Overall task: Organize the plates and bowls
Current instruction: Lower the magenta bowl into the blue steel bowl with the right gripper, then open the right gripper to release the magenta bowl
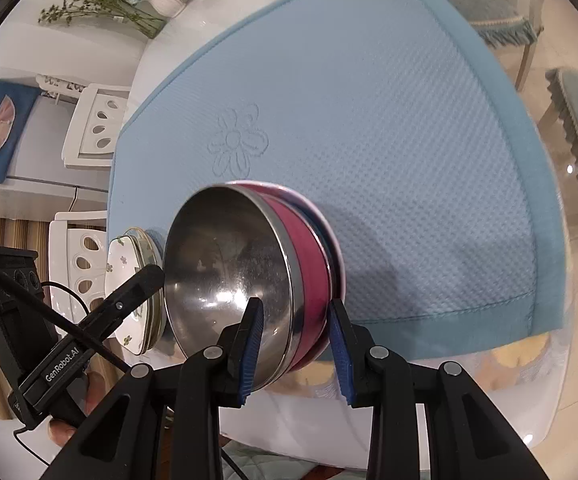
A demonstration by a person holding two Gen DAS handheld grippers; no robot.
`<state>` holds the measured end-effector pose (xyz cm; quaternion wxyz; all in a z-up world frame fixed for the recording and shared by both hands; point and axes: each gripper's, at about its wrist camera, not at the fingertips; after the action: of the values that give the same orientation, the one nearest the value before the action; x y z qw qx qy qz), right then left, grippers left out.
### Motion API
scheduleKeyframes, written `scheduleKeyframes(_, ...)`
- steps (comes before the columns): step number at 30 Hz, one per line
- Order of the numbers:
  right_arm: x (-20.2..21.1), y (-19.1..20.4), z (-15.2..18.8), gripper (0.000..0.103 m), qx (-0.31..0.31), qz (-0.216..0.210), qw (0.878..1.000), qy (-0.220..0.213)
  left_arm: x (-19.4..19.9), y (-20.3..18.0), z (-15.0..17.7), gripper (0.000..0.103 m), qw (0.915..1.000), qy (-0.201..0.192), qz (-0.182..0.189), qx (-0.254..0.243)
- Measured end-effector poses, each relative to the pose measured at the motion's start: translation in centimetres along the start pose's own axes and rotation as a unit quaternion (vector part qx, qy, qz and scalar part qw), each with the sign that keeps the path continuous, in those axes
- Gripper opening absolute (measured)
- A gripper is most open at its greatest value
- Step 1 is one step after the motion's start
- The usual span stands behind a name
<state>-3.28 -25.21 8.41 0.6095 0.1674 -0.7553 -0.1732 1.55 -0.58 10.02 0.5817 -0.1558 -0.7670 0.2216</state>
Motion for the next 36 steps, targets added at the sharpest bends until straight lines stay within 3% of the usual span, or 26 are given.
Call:
scheduleKeyframes(6, -0.4, -1.0, 0.2, 0.031, -0.009, 0.008, 1.000, 0.005, -0.1, 0.1, 0.3, 0.028, 1.0000, 0.004, 0.000, 0.003)
scheduleKeyframes(17, -2.0, -2.5, 0.6, 0.038, -0.035, -0.037, 0.999, 0.007, -0.6, 0.2, 0.4, 0.028, 0.9999, 0.011, -0.004, 0.006)
scheduleKeyframes(20, -1.8, -2.6, 0.6, 0.038, -0.039, -0.041, 0.998, 0.006, -0.6, 0.5, 0.4, 0.033, 0.9997, 0.014, 0.000, 0.019)
scheduleKeyframes(23, -0.1, -1.2, 0.5, 0.038, -0.003, -0.011, 1.000, -0.016, -0.5, 1.0, 0.3, 0.035, 0.9992, 0.019, 0.011, 0.033)
scheduleKeyframes(26, 1.9, 1.5, 0.4, 0.039, 0.073, 0.056, 0.994, -0.054, -0.6, 1.1, 0.4, 0.047, 0.9988, 0.026, 0.012, 0.038)
scheduleKeyframes(27, 2.5, 2.5, 0.5, 0.043, 0.104, 0.083, 0.989, -0.067, -0.6, 1.1, 0.4, 0.051, 0.9986, 0.031, 0.018, 0.039)
scheduleKeyframes(29, 3.1, 4.2, 0.7, 0.065, 0.151, 0.119, 0.977, -0.090, -0.6, 0.9, 0.6, 0.056, 0.9986, 0.031, 0.022, 0.037)
scheduleKeyframes(31, 3.2, 5.0, 1.0, 0.080, 0.174, 0.129, 0.971, -0.104, -0.7, 0.6, 0.7, 0.068, 0.9987, 0.030, 0.018, 0.037)
scheduleKeyframes(36, 1.3, 4.3, 0.8, 0.083, 0.158, 0.103, 0.979, -0.077, -1.1, 0.7, 0.8, 0.071, 0.9983, 0.028, 0.015, 0.049)
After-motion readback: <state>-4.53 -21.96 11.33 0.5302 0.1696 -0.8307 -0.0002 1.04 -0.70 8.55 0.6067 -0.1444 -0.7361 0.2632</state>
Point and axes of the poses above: each gripper's, at about its wrist camera, not at the fingertips, and x roughly against the way its jaws point, y to its left, z to its underside, and after that the axes turned 13 degrees about x, right-handed
